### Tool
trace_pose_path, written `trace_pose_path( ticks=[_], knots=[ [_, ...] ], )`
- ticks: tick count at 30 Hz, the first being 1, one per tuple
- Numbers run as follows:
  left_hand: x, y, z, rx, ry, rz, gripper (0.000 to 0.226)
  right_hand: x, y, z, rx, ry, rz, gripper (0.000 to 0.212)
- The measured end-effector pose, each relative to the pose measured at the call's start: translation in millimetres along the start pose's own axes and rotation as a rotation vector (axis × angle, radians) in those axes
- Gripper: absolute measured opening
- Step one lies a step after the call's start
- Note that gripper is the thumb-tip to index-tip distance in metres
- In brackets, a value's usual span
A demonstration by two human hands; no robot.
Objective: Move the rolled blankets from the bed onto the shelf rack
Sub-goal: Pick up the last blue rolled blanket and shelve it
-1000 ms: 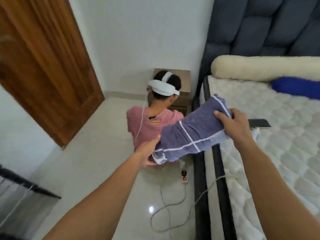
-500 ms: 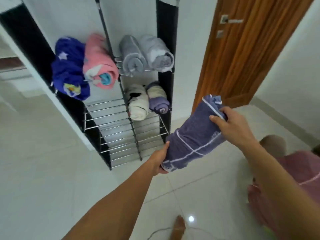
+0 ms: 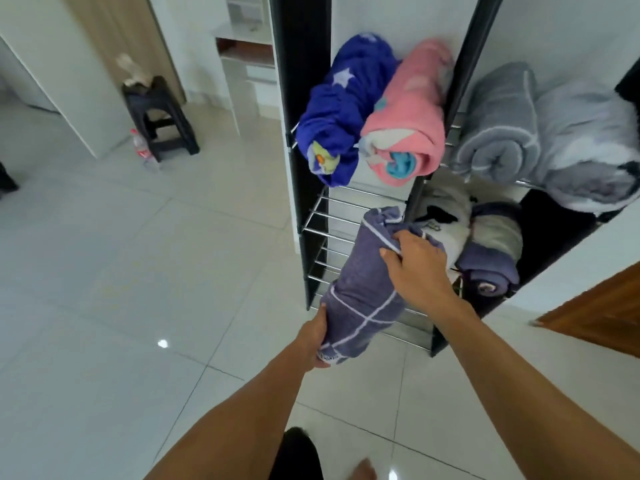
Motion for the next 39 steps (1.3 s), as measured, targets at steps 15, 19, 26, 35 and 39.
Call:
trace_pose_path(
  ticks=[15,19,26,35,39],
  knots=[
    [9.2,-77.4,92.9,-0.099,0.025,0.018,0.079,-71.8,-185.8,28.0,-0.177,0.028,-0.203,0.032],
    [-12.5,-94.1,133.4,-0.154,-0.03,-0.051,0.056,-64.9,-227.1,33.9,-0.218,-0.031,-0.071,0.04],
    [-50.3,-114.0,164.5,-0.179,-0.111,-0.238,0.046,-74.5,-252.0,61.4,-0.327,-0.093,-0.271,0.04],
    [-71.5,-118.9,174.2,-0.231,-0.179,-0.308,0.075,-128.5,-224.9,93.1,-0.461,-0.227,-0.264,0.065],
    [-87.9,-119.1,189.7,-0.334,-0.151,-0.359,0.087,-124.3,-226.2,90.0,-0.398,-0.226,-0.127,0.056]
  ],
)
Point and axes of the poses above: each hand's wrist, its own y-axis away from the middle knuckle, its own x-axis out of the back of the hand, z = x × y, the point moved 5 cm from there along -y, towards the middle knuckle, and after that the axes turned 11 degrees about -z, right-handed, at the moved point
